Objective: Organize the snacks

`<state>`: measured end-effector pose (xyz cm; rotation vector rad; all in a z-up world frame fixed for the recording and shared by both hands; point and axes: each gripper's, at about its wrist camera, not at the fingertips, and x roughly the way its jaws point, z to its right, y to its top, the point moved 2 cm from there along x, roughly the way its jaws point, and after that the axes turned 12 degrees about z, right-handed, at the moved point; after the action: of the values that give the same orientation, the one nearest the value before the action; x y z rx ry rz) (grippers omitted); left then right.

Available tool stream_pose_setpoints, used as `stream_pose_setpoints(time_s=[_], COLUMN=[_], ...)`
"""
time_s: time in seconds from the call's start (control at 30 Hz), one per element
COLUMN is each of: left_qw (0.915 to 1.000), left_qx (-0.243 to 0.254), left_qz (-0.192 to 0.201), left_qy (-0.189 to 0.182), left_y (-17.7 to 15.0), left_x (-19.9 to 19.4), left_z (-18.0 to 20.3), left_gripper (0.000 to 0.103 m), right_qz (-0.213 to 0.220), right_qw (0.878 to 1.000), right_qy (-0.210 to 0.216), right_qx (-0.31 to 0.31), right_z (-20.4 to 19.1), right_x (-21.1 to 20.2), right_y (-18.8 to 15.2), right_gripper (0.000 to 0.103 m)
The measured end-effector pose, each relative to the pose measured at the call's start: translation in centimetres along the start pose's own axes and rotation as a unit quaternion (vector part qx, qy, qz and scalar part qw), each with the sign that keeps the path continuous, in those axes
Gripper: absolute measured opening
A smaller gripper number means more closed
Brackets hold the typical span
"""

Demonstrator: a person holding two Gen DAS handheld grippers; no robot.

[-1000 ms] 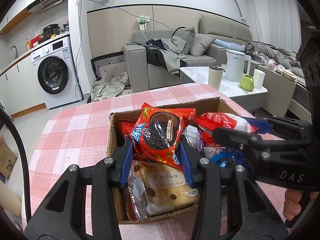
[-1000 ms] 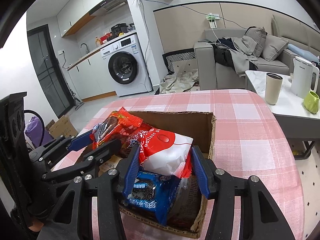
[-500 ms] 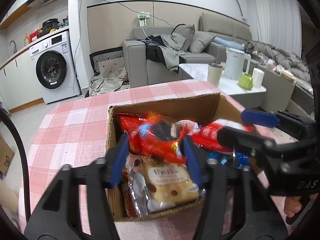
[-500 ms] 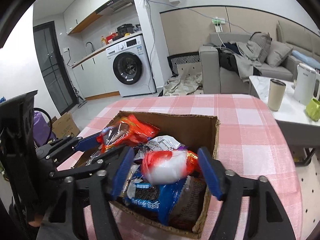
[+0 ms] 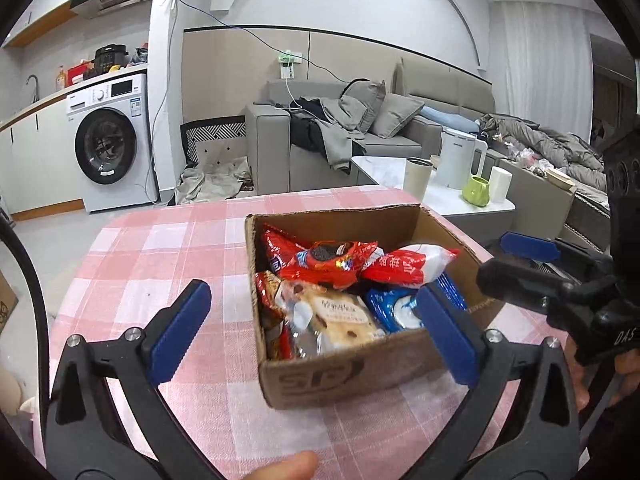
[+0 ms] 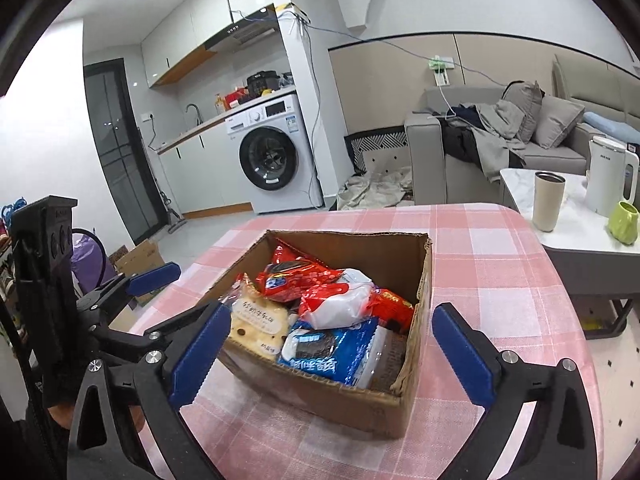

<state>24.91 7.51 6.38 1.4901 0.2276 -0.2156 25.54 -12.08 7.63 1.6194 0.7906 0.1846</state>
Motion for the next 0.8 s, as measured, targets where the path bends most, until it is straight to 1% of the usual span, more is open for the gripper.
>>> stream_pose_setpoints(time_s=[0.17, 0.3, 0.63, 0.73, 0.8], left_qw=[1.0, 0.9999, 0.9988, 0.9988, 0.9988], left_qx=[0.001, 0.0, -0.01, -0.007, -0.005], left_qz=[0.004, 0.012, 0.041, 0.04, 0.039], left_qy=[0.001, 0.011, 0.024, 0.027, 0.029], left_y=[-1.7, -2.7, -3.6, -4.1, -4.2], left_x=[-2.6, -4.0, -6.1, -6.3, -6.3], left_z=[-0.7, -1.0, -1.2, -1.1, -1.0], left_gripper=[0.103, 0.103, 0.103, 0.103, 0.103], right_qz=[0.021, 0.032, 0.067, 0.086, 0.09], right_qw=[1.0, 0.999, 0.997, 0.996, 0.995], right_qy=[0.004, 0.0, -0.014, -0.018, -0.02], right_qx=[-0.001, -0.013, -0.023, -0.025, -0.026], right_z=[-0.5, -0.9, -0.6, -0.4, -0.4], right_x=[-1.1, -1.6, -3.0, -3.7, -4.0], right_y=[-0.7, -1.8, -4.0, -4.4, -4.6], right_gripper=[0.103, 0.103, 0.103, 0.103, 0.103])
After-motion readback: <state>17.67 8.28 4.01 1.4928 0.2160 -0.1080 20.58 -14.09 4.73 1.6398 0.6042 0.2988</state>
